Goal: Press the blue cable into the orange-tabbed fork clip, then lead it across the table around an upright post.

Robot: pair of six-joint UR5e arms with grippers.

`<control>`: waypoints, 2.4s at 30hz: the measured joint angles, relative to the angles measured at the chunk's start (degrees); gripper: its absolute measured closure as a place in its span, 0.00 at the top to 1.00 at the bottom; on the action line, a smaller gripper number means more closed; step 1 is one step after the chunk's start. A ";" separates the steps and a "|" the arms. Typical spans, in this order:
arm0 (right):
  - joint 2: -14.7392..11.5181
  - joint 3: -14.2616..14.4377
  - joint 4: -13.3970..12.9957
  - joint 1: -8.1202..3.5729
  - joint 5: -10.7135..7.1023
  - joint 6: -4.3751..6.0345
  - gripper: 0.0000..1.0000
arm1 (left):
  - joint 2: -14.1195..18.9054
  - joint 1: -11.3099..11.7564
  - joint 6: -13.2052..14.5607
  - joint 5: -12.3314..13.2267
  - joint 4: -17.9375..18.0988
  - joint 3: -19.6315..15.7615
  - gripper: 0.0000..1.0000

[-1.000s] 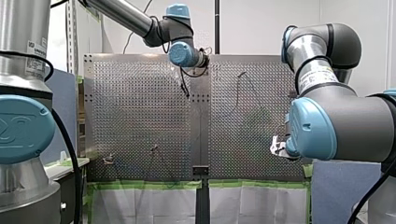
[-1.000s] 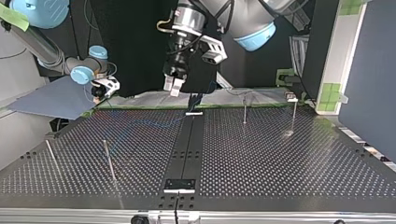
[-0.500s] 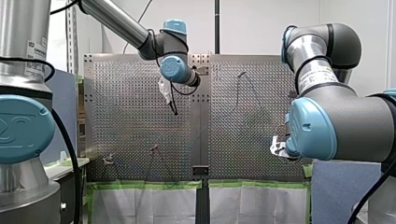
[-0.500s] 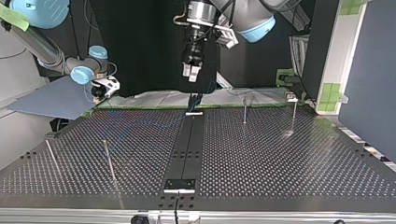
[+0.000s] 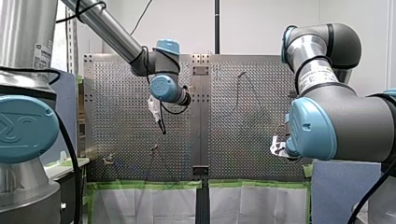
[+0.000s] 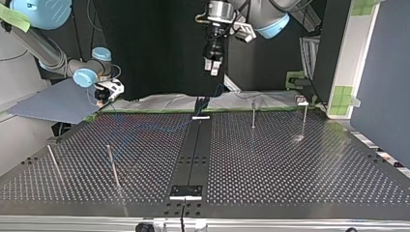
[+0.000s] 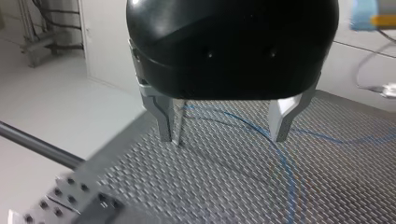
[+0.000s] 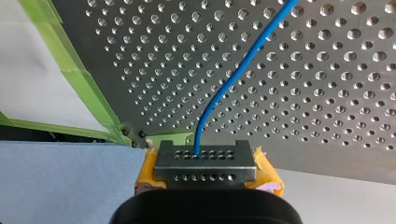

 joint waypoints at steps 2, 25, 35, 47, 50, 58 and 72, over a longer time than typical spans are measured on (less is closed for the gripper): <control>0.00 -0.01 0.00 0.00 0.00 -0.01 0.00 | -1.21 0.50 0.42 0.58 1.31 -1.35 1.00; -0.07 -0.12 0.01 0.41 -0.02 -0.45 0.00 | -5.12 6.98 8.21 8.32 13.83 -13.88 1.00; -0.08 -0.15 0.09 0.52 -0.09 -0.51 0.00 | -5.11 7.28 8.65 8.75 16.40 -16.46 1.00; -0.08 -0.15 0.09 0.53 -0.08 -0.51 0.00 | -5.10 7.30 8.65 8.75 16.44 -16.49 1.00; -0.08 -0.15 0.09 0.53 -0.09 -0.51 0.00 | -5.10 7.30 8.65 8.75 16.44 -16.49 1.00; -0.08 -0.15 0.09 0.52 -0.08 -0.52 0.00 | -5.10 7.30 8.65 8.75 16.44 -16.49 1.00; -0.08 -0.15 0.09 0.53 -0.09 -0.51 0.00 | -5.11 7.30 8.65 8.75 16.44 -16.49 1.00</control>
